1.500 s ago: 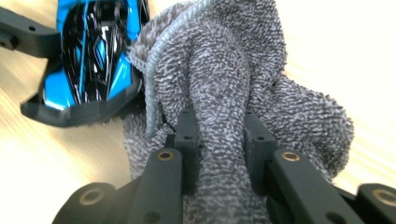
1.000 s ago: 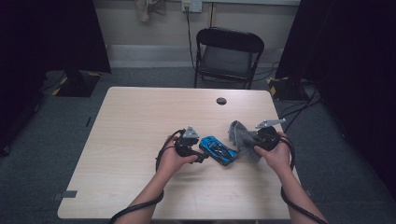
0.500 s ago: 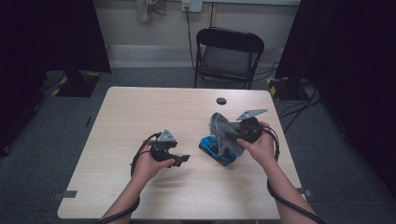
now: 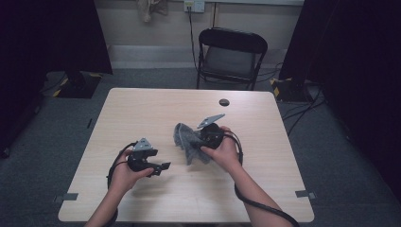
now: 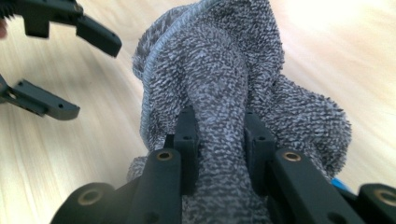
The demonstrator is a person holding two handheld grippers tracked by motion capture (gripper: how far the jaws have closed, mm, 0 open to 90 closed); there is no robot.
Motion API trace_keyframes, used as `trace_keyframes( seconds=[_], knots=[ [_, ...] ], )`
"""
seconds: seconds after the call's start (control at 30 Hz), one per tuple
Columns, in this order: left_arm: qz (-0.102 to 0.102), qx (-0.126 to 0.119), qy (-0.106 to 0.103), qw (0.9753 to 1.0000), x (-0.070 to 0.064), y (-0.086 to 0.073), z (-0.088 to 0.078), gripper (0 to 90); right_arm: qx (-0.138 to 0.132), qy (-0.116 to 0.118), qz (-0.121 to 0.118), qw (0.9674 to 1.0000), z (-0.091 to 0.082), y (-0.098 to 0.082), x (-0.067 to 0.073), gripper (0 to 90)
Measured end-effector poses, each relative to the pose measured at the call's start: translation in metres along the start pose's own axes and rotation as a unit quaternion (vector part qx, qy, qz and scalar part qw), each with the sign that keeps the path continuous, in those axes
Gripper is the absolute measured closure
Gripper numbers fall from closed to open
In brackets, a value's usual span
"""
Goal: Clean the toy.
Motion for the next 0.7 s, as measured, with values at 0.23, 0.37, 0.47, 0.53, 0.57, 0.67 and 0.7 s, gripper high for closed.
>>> trace_keyframes(
  seconds=[0.23,0.37,0.47,0.53,0.57,0.67,0.7],
  knots=[
    [-0.017,-0.003,0.012,0.9998,0.015,-0.014,-0.015,19.1,0.006,0.029,0.003,0.9996,0.037,0.002,0.013,71.5],
    [-0.026,-0.007,0.019,0.9994,0.021,-0.022,-0.021,19.1,0.017,0.037,-0.003,0.9992,0.054,0.004,0.021,71.1],
    [-0.027,-0.01,0.019,0.9994,0.022,-0.024,-0.027,19.1,0.026,0.045,-0.016,0.9985,0.068,0.006,0.028,70.8],
    [-0.03,-0.014,0.022,0.9992,0.024,-0.025,-0.03,19.1,0.029,0.047,-0.021,0.9983,0.073,0.007,0.032,70.6],
    [-0.03,-0.014,0.022,0.9992,0.024,-0.025,-0.03,19.1,0.029,0.047,-0.021,0.9983,0.073,0.007,0.032,70.6],
    [-0.032,-0.02,0.026,0.9989,0.026,-0.024,-0.034,19.1,0.031,0.056,-0.028,0.9976,0.084,0.009,0.04,69.8],
    [-0.033,-0.022,0.027,0.9988,0.026,-0.024,-0.036,19.1,0.031,0.056,-0.028,0.9976,0.084,0.009,0.04,69.8]
  ],
)
Point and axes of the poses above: each handheld gripper's, and its own axes: z roughly forward along the jaws, y roughly out of its top, x roughly to its left, the point moved 3 cm from there along z, roughly forward along the jaws, and after that the axes turned 7 degrees about y, right-handed, at the moved point
